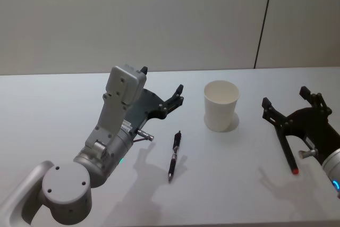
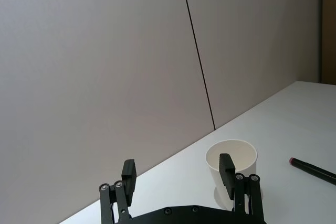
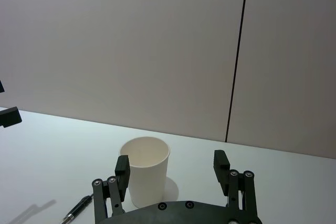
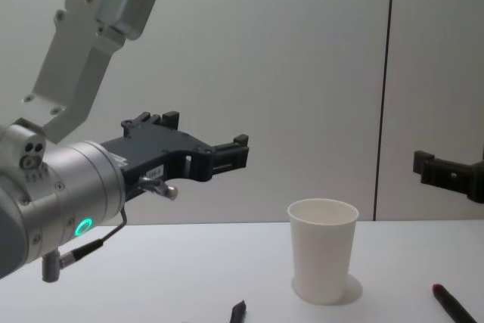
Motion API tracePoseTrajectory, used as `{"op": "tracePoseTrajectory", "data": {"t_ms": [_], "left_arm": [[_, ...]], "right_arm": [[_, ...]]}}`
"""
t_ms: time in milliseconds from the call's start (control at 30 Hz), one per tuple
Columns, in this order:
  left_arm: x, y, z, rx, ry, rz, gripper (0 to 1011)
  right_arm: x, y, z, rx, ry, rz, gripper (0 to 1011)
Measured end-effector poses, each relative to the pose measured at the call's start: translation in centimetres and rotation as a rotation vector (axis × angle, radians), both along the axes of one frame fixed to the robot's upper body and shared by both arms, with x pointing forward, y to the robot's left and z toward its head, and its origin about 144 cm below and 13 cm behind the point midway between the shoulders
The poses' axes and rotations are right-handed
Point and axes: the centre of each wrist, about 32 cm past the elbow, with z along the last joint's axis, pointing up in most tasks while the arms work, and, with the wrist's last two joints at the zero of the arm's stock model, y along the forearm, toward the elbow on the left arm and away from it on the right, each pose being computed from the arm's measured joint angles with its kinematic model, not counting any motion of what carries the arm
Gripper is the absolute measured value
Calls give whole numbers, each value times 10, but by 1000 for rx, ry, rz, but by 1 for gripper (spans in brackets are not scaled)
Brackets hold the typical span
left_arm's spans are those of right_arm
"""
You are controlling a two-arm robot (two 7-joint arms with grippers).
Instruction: Place the pen into the pen holder.
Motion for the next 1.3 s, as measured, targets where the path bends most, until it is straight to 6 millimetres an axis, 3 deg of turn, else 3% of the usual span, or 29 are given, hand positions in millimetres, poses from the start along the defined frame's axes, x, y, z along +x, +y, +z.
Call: {"op": "tracePoseTrajectory", "data": {"t_ms": [933, 1300], "left_arm": [[0, 0, 0, 0, 0, 0, 1004], [0, 0, 0, 0, 0, 0, 1004]], "right_arm": [[0, 1, 0, -3, 2, -4, 1001], [4, 8, 7, -80, 58, -59, 1001]]}}
